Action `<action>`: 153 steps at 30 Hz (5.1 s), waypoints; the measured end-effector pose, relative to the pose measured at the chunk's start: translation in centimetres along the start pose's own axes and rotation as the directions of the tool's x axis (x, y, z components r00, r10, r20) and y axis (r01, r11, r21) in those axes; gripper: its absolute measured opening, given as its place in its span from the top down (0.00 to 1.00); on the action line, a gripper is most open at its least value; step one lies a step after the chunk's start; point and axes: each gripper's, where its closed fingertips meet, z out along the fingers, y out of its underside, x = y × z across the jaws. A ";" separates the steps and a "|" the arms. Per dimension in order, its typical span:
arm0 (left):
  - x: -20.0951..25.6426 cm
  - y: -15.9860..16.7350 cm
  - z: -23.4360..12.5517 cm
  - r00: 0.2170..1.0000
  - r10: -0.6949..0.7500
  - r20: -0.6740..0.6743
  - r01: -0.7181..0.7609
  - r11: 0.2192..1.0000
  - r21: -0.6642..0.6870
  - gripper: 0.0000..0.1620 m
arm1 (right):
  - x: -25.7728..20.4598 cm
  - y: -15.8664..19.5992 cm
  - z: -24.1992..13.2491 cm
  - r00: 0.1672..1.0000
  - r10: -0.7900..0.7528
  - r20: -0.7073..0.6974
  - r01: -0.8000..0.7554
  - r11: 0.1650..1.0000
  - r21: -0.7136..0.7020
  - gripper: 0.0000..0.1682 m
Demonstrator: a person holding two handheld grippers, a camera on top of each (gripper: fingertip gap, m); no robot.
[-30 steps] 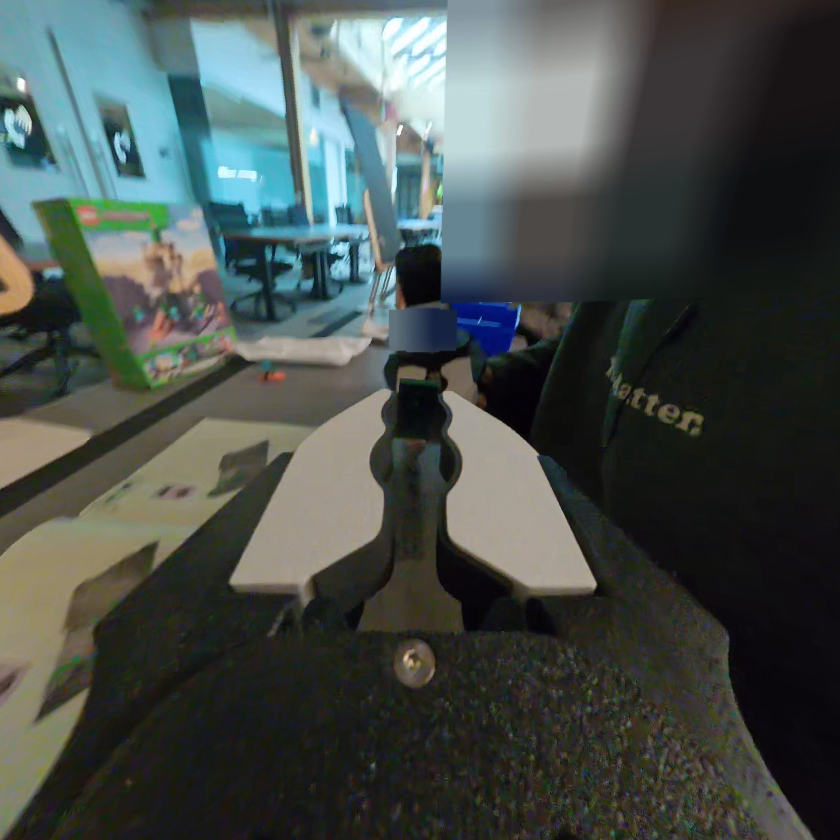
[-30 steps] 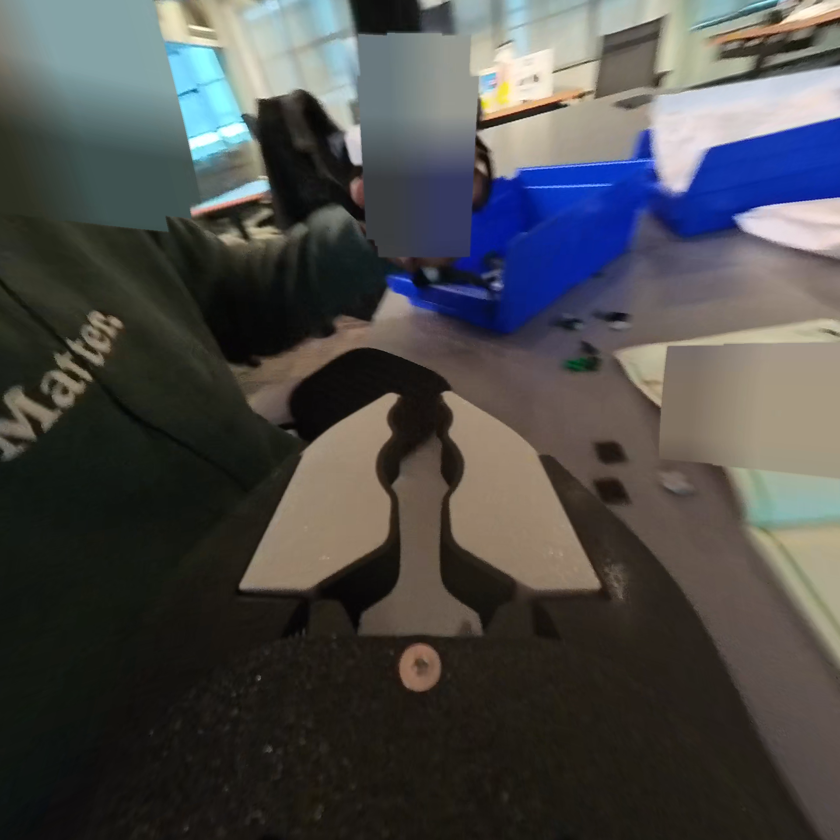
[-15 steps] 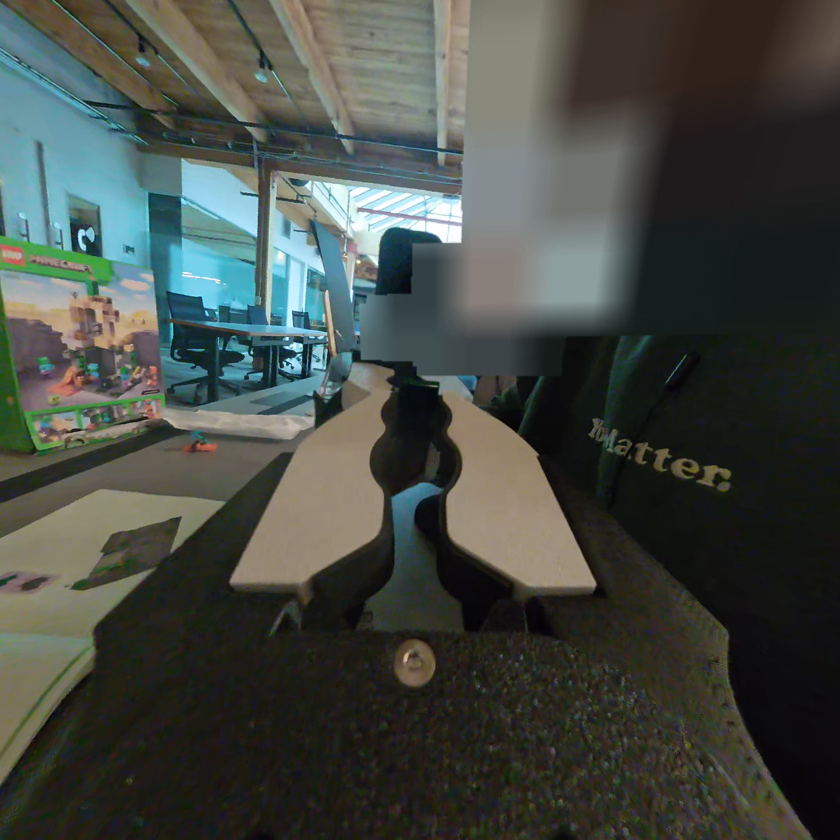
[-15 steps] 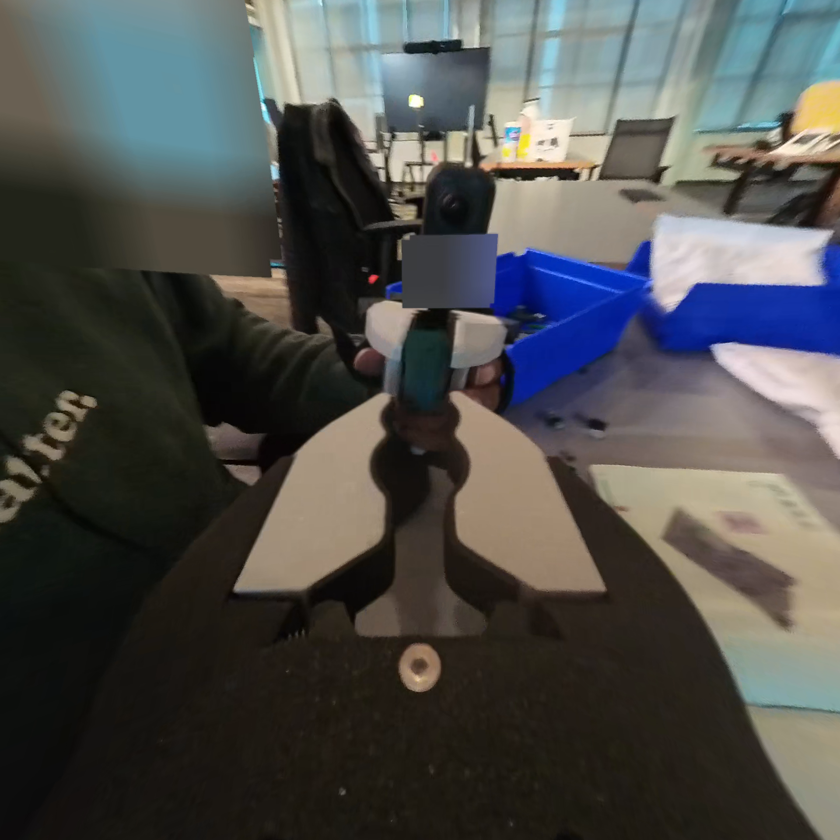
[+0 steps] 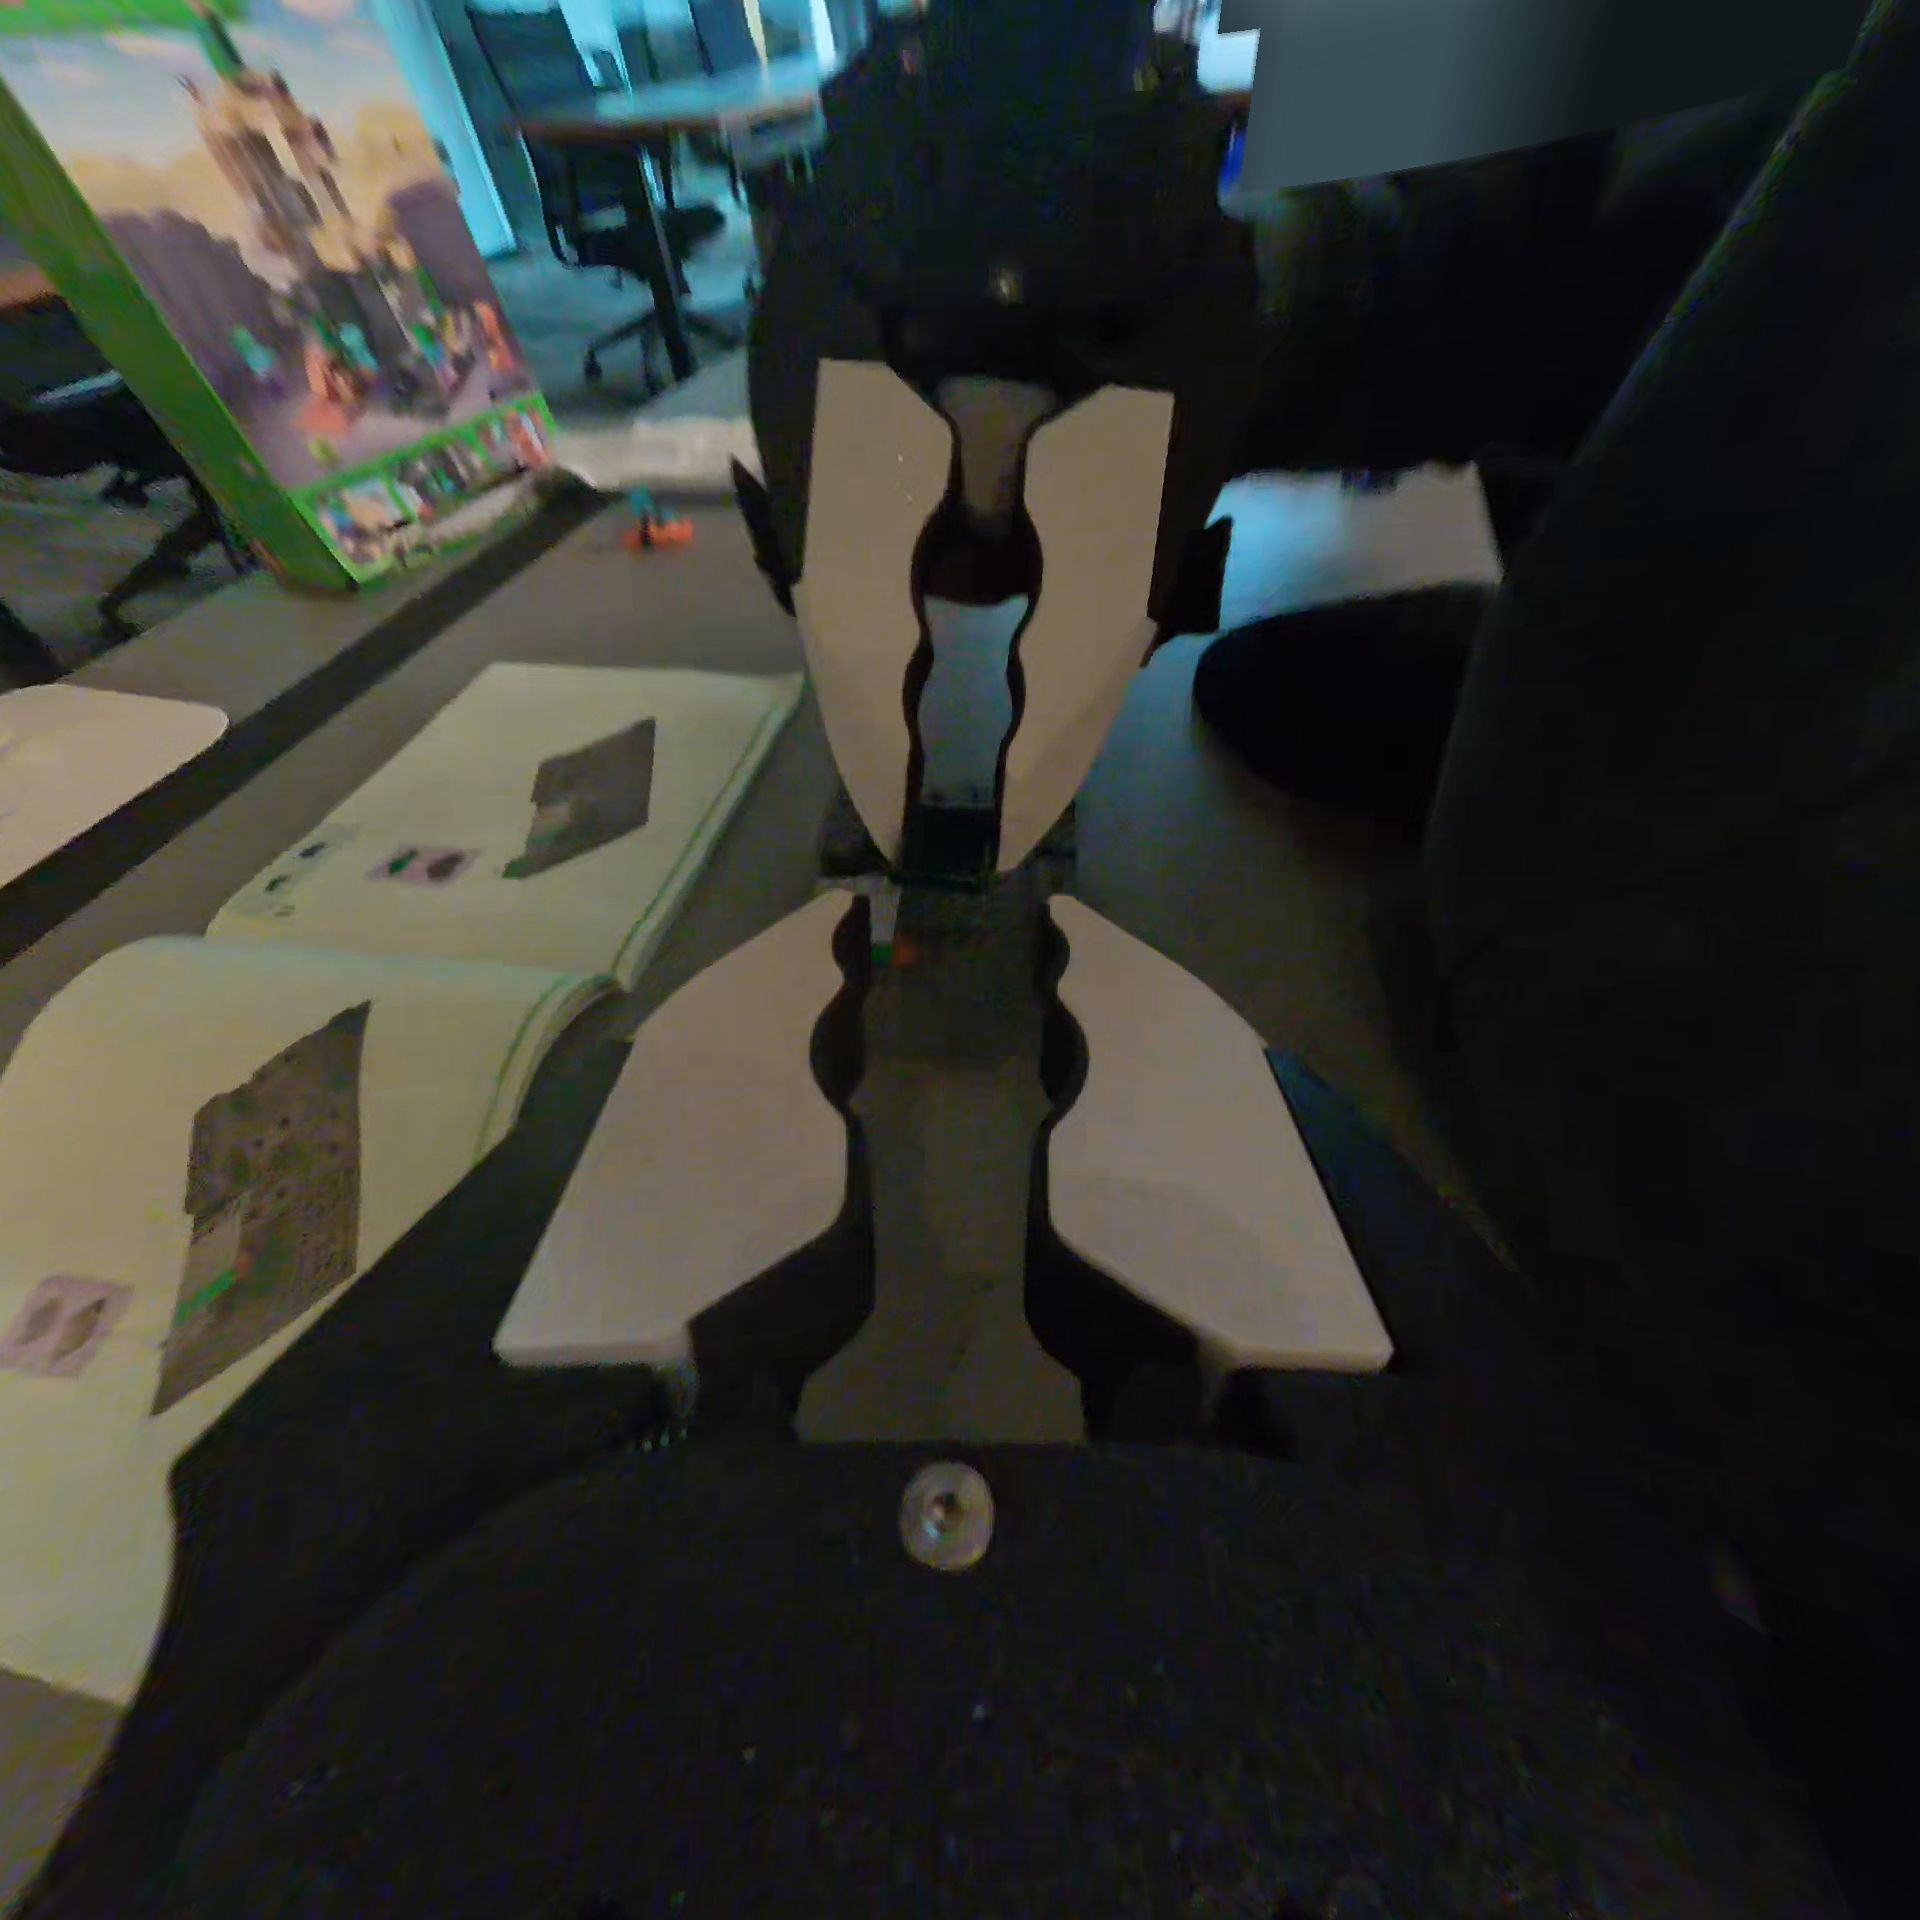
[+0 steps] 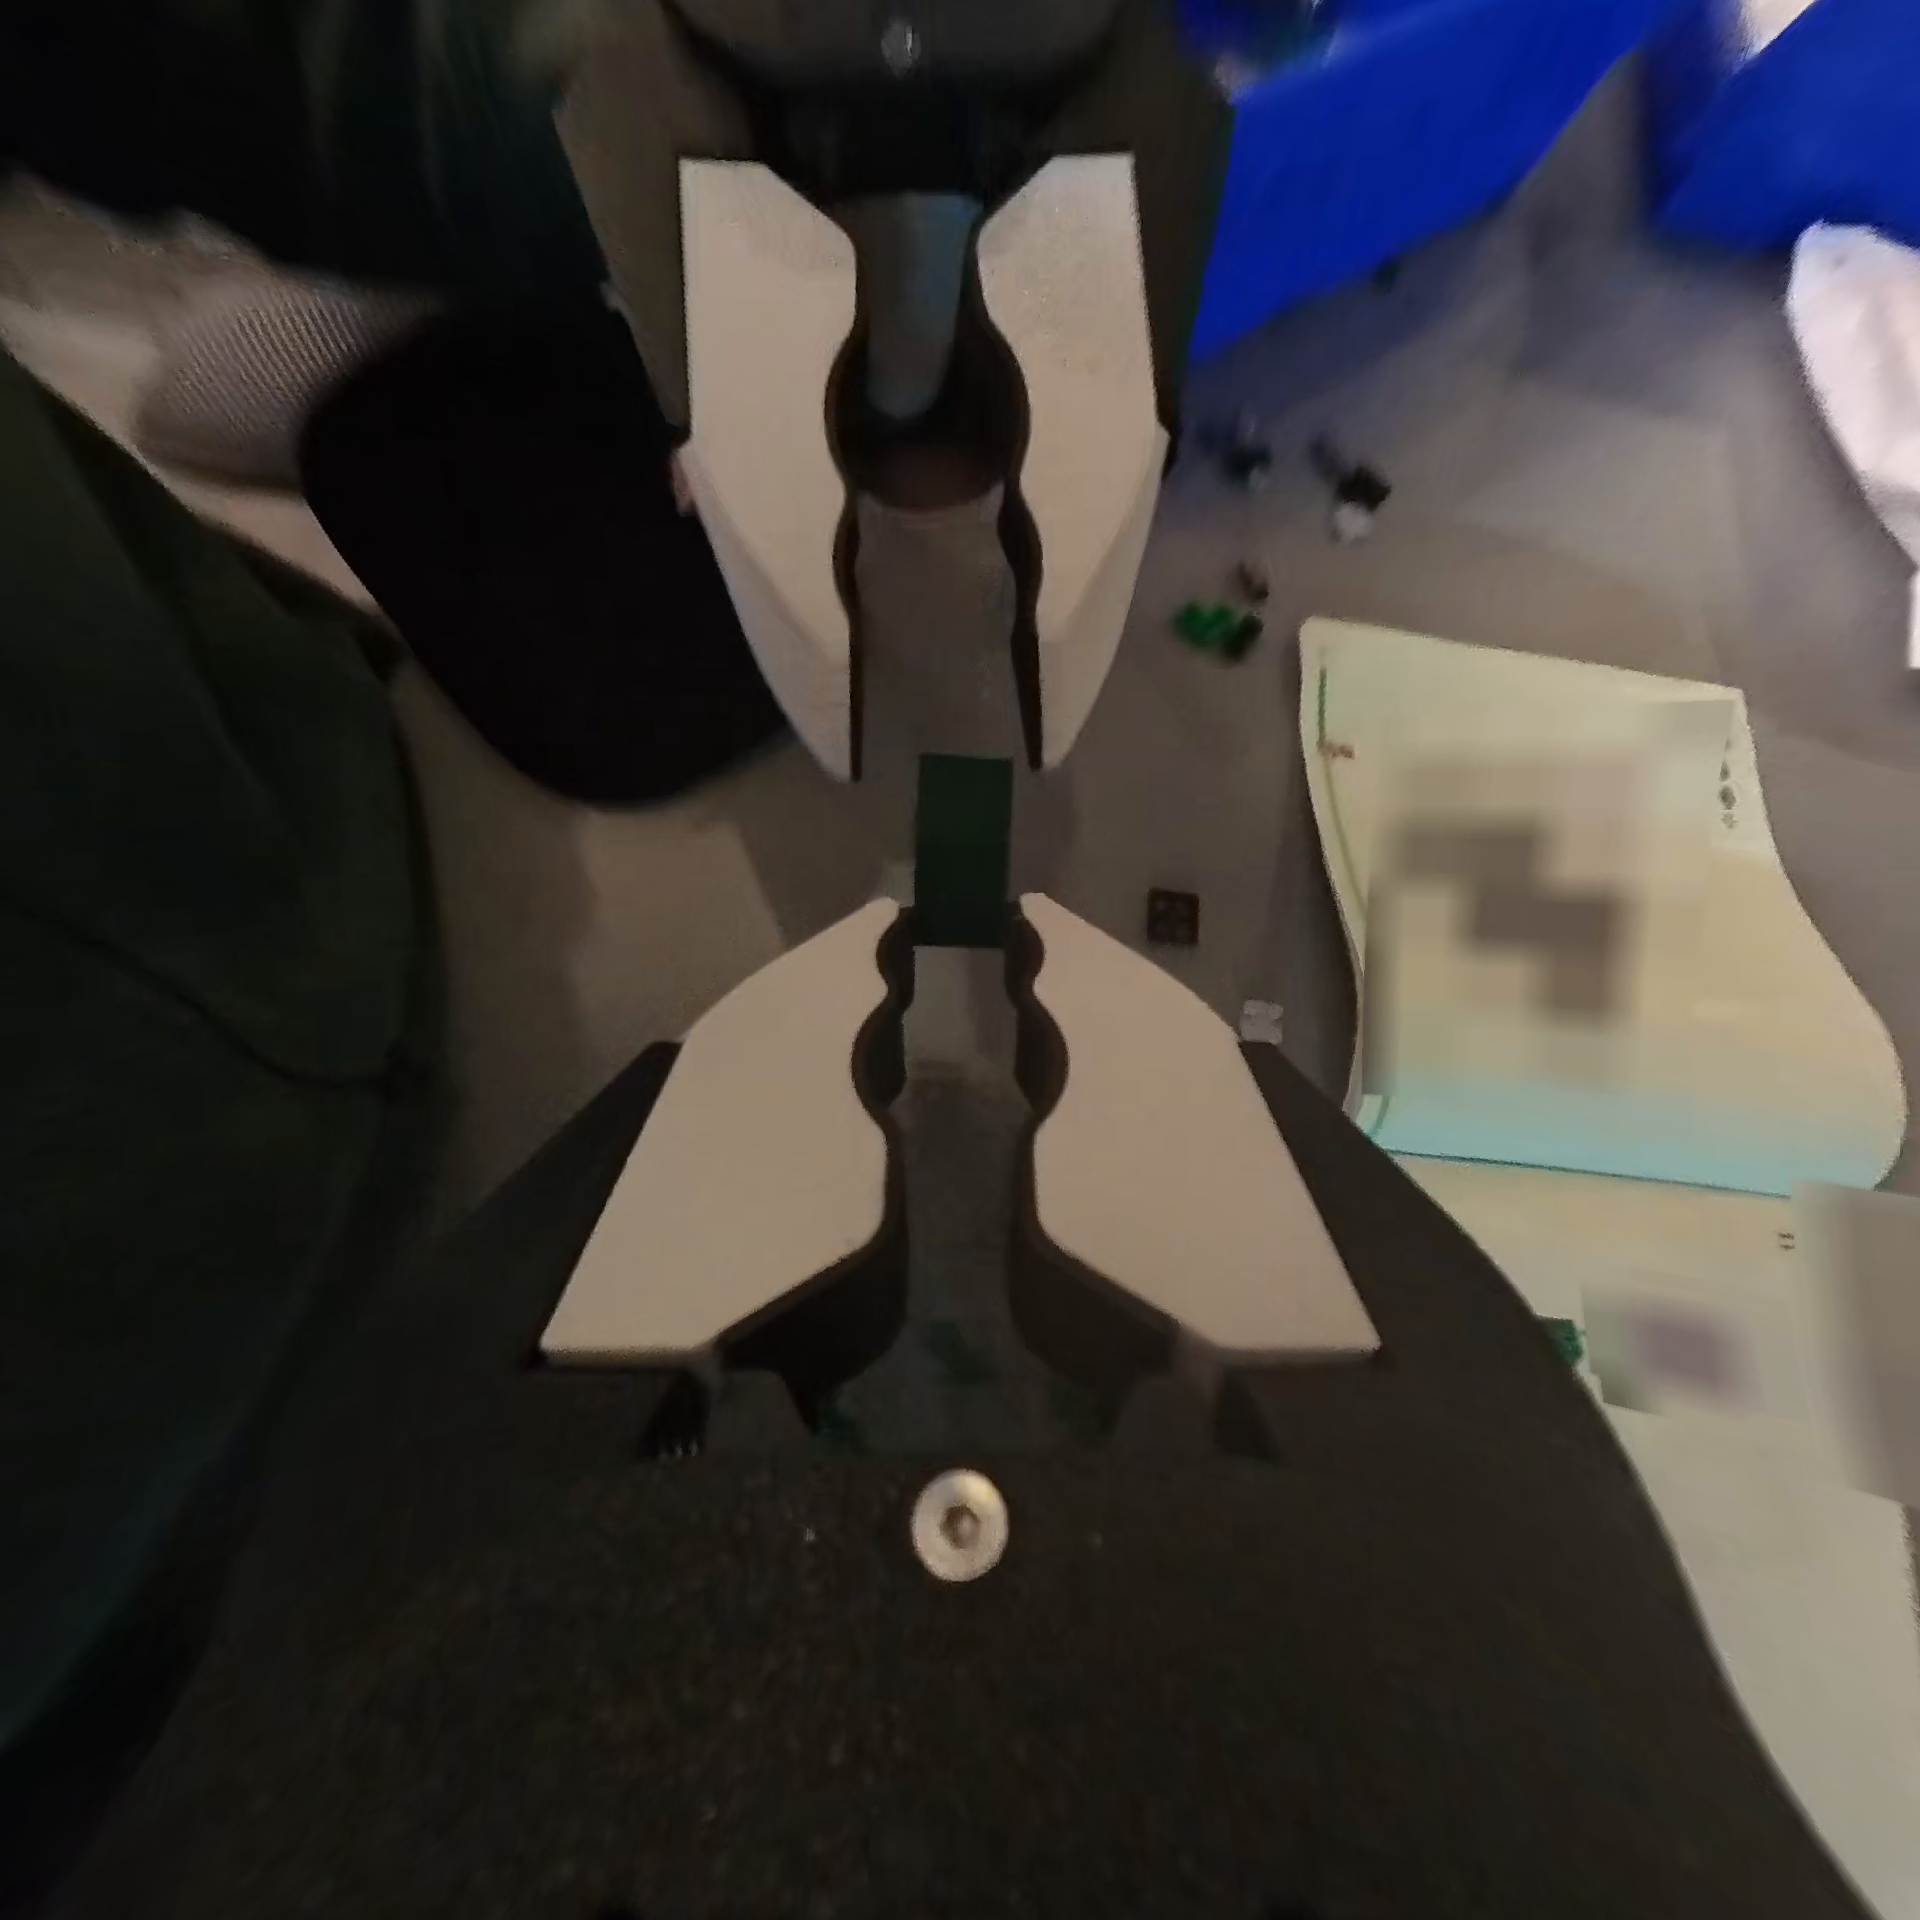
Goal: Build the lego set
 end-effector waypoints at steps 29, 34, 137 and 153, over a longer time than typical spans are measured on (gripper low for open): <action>-4.9 10.4 2.5 0.997 -0.057 0.060 0.078 0.895 -0.439 0.78 | 0.6 11.4 -7.8 0.883 0.413 -0.225 -0.382 0.909 0.170 0.78; -4.6 8.1 0.4 0.988 -0.029 0.149 0.086 0.917 -0.389 0.81 | 0.4 11.1 -8.4 0.874 0.412 -0.257 -0.357 0.904 0.233 0.79; -6.5 5.2 6.1 0.855 -0.261 0.448 0.321 0.945 -0.063 1.00 | 2.7 10.0 -5.8 0.762 0.358 -0.540 -0.224 0.928 0.299 1.00; -10.8 5.5 1.0 0.734 -0.247 0.633 0.311 0.950 0.011 1.00 | 4.2 11.4 -7.0 0.686 0.492 -0.536 -0.311 0.864 0.396 1.00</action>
